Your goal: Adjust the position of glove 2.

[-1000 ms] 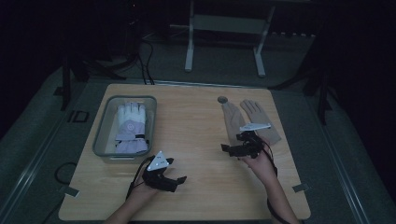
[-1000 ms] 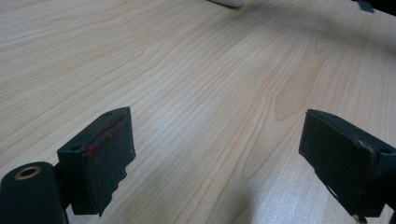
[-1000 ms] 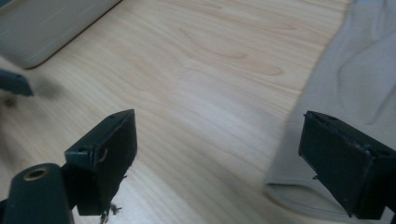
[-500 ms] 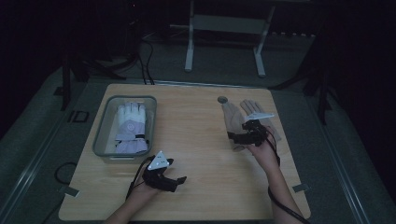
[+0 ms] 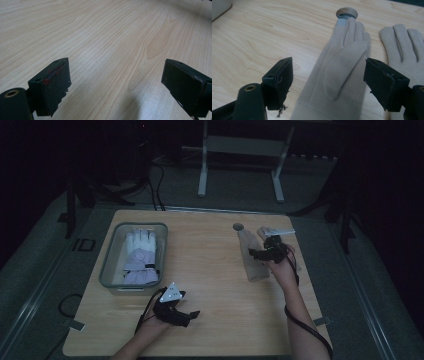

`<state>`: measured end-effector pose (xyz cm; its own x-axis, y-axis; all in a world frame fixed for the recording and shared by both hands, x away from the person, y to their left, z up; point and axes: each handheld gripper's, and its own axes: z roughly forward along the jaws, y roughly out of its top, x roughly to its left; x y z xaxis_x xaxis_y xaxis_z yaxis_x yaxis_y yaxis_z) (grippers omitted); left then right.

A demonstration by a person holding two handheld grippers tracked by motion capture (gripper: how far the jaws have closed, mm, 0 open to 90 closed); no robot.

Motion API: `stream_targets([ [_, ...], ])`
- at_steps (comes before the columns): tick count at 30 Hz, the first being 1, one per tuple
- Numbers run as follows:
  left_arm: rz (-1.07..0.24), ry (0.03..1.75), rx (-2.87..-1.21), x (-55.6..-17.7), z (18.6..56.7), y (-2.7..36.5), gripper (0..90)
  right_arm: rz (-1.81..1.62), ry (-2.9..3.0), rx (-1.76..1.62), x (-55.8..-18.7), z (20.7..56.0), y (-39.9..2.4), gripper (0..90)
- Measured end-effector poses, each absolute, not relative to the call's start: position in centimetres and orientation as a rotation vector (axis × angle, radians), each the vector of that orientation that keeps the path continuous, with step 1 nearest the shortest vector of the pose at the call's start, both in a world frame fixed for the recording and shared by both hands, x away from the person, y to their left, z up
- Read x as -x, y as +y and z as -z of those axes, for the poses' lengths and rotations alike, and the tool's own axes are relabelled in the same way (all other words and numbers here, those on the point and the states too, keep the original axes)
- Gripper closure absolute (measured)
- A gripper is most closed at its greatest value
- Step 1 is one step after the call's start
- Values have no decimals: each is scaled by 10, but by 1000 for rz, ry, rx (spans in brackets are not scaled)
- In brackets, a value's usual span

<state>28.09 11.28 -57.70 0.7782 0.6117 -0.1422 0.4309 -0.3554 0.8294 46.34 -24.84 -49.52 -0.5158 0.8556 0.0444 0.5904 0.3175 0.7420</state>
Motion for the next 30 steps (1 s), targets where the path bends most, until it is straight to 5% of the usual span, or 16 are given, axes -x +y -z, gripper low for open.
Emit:
stream_targets([
  [7, -250, 798, -1998, -281, 577, 113, 22, -975, 2236, -1317, -482, 507, -248, 292],
  [30, -226, 803, -2016, -282, 577, 113, 23, -829, 2192, -1348, -496, 553, -237, 348],
])
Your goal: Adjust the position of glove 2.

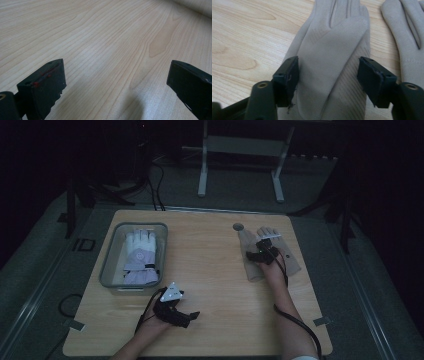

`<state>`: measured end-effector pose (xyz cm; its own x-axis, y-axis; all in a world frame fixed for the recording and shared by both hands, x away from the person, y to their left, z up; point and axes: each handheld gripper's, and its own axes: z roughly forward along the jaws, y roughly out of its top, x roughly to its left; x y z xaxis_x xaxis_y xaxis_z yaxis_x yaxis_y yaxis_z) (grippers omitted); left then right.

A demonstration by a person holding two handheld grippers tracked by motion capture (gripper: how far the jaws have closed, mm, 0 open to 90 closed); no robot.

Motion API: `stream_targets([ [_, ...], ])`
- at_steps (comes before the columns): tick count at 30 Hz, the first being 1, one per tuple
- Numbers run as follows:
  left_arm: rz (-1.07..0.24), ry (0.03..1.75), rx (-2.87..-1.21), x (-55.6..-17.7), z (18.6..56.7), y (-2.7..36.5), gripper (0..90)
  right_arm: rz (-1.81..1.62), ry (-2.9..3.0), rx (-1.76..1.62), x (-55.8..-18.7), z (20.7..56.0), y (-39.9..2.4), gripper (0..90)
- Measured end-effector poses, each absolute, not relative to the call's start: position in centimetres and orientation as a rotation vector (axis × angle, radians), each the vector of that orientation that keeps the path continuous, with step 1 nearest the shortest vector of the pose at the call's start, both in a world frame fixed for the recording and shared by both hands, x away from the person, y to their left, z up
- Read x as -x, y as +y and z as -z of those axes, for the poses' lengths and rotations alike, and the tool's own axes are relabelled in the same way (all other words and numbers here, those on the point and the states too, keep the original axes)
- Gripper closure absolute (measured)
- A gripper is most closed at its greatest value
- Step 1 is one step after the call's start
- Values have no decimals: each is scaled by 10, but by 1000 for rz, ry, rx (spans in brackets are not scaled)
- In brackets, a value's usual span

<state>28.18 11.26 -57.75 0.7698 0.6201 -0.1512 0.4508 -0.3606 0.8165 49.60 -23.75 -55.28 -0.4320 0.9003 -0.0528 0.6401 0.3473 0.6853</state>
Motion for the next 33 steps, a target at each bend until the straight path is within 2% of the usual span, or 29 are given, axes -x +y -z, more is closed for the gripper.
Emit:
stream_targets([
  [4, -224, 806, -2018, -282, 578, 112, 23, -838, 2173, -1360, -492, 553, -236, 461],
  [8, -223, 807, -2021, -282, 578, 112, 23, -823, 2198, -1347, -489, 550, -233, 686],
  [11, -221, 810, -2020, -282, 578, 112, 23, -814, 2197, -1396, -488, 547, -232, 774],
  [20, -208, 815, -2027, -283, 578, 112, 23, -897, 2199, -1460, -472, 534, -221, 787],
  [33, -226, 819, -2028, -281, 578, 111, 23, -994, 2091, -1445, -438, 499, -175, 786],
])
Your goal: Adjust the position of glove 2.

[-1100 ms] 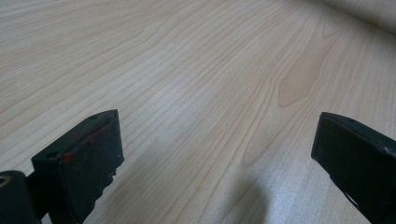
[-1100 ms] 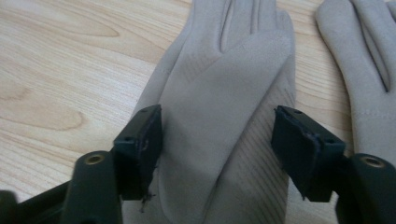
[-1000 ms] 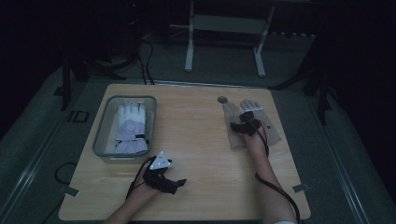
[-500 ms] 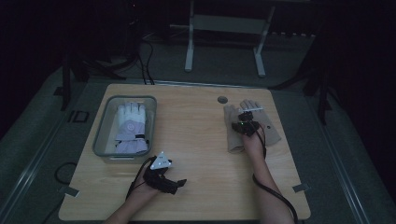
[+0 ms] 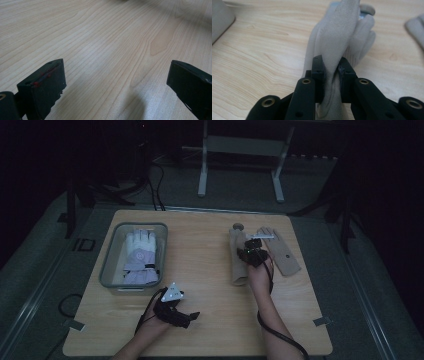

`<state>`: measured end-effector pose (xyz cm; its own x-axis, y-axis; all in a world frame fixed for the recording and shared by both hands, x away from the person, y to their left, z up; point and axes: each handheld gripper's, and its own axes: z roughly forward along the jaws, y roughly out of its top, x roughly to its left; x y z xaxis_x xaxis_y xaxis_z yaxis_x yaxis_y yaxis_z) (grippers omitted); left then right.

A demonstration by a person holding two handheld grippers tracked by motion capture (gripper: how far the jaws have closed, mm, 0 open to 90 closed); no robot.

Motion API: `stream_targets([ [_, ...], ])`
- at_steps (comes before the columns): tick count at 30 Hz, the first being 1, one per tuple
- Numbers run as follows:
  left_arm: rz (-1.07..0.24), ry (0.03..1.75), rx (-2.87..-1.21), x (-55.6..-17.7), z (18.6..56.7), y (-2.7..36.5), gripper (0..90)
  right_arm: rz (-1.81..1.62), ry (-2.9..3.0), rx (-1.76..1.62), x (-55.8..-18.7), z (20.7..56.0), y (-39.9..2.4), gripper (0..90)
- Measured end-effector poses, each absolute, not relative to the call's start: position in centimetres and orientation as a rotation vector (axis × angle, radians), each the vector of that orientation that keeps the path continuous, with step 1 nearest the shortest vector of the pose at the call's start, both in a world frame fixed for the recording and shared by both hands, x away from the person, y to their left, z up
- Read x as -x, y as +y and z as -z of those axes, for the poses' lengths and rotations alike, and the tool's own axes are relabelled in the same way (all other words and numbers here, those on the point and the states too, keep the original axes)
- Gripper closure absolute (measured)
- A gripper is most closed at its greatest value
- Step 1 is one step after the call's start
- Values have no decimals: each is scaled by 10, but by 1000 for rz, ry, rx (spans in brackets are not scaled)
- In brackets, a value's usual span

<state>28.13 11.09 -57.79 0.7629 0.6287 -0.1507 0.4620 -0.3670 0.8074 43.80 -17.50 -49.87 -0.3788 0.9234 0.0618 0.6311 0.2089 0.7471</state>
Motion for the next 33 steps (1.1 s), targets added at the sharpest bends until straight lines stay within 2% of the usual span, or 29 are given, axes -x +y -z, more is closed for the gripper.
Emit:
stream_targets([
  [11, -239, 808, -2028, -280, 578, 111, 23, -1103, 2064, -1428, -416, 489, -139, 785],
  [25, -244, 799, -2032, -279, 578, 110, 23, -1035, 2125, -1501, -422, 532, -114, 765],
  [28, -247, 797, -2031, -279, 577, 111, 23, -996, 2144, -1517, -425, 542, -111, 713],
  [33, -244, 797, -2032, -279, 578, 110, 23, -986, 2184, -1531, -427, 553, -111, 558],
])
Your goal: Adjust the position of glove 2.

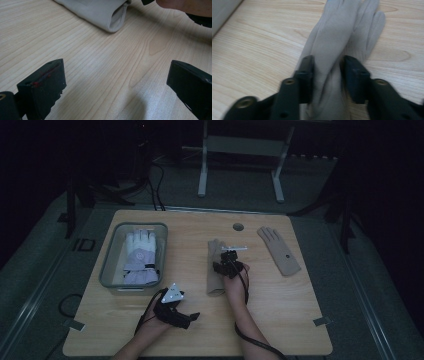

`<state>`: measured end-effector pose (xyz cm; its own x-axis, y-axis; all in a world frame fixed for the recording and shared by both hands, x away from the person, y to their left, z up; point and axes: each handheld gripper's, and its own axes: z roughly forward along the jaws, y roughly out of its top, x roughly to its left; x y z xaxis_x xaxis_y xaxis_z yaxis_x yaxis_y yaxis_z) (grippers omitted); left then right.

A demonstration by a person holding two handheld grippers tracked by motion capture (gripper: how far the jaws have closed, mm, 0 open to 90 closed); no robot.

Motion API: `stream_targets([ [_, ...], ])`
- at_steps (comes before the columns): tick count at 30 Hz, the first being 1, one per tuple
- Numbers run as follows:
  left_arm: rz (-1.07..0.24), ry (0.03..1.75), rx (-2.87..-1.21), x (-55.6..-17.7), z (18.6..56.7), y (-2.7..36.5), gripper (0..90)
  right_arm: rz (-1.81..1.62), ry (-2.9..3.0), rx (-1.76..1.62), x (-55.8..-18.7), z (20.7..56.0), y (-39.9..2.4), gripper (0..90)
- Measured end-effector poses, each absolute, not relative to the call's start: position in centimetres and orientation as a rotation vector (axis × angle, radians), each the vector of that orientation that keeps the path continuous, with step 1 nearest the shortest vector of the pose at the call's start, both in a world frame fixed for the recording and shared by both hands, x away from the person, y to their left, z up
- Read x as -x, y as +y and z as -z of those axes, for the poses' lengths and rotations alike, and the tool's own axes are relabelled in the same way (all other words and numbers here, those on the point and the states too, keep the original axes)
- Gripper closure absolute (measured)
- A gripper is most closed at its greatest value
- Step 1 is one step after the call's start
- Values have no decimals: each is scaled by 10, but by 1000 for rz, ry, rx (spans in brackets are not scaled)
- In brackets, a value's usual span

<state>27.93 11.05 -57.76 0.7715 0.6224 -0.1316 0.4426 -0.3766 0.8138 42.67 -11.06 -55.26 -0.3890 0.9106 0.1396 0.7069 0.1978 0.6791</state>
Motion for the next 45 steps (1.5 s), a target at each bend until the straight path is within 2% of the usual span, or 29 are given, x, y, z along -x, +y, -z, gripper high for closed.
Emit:
stream_targets([
  [2, -245, 797, -2032, -279, 578, 110, 23, -983, 2189, -1517, -426, 550, -110, 520],
  [13, -259, 788, -2032, -278, 577, 111, 23, -988, 2173, -1445, -418, 525, -135, 495],
  [32, -243, 818, -2018, -280, 578, 112, 23, -1031, 2087, -1351, -413, 486, -252, 470],
  [45, -234, 829, -2015, -281, 578, 112, 23, -943, 2038, -1433, -444, 491, -320, 438],
])
